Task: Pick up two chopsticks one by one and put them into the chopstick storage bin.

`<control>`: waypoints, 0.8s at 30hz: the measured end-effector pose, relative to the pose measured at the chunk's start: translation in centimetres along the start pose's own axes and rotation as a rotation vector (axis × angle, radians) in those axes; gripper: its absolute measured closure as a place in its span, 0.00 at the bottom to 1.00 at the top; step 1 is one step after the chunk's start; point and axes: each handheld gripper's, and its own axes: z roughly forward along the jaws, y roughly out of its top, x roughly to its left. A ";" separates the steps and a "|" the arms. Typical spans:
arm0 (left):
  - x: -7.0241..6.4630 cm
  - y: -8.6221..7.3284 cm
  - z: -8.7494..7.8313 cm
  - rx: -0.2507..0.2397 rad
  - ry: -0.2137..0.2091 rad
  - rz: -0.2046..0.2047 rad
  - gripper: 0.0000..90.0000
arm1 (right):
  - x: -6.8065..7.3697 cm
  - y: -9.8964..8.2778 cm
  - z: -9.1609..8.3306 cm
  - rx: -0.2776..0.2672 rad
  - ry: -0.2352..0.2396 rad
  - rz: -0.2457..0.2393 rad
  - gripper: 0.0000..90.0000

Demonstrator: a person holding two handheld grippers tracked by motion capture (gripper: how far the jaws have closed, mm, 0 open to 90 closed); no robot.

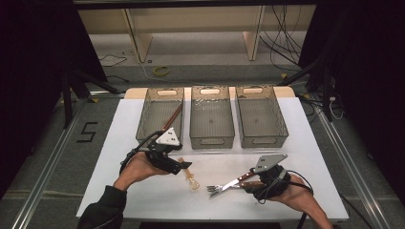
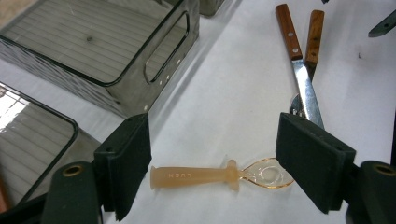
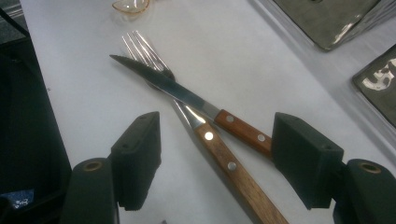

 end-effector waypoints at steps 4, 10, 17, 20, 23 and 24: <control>-0.1 0.0 0.5 0.037 -0.016 0.051 0.30 | 0.0 -0.1 0.1 0.002 0.001 0.001 0.38; -0.1 -0.1 1.9 0.110 -0.042 0.079 0.30 | 0.0 -0.1 0.1 0.003 0.002 0.005 0.38; 0.5 -0.3 2.8 0.167 0.001 -0.050 0.30 | 0.0 -0.2 0.1 0.004 0.001 0.007 0.38; 0.8 -0.2 2.8 0.150 0.033 -0.151 0.31 | -0.1 -0.2 0.1 0.006 -0.001 0.008 0.38; 0.5 -0.2 3.0 0.151 0.057 -0.215 0.30 | -0.1 -0.2 0.1 0.006 0.000 0.005 0.38; 0.5 -0.2 3.2 0.152 0.070 -0.237 0.30 | 0.0 -0.2 0.1 0.006 0.000 0.006 0.38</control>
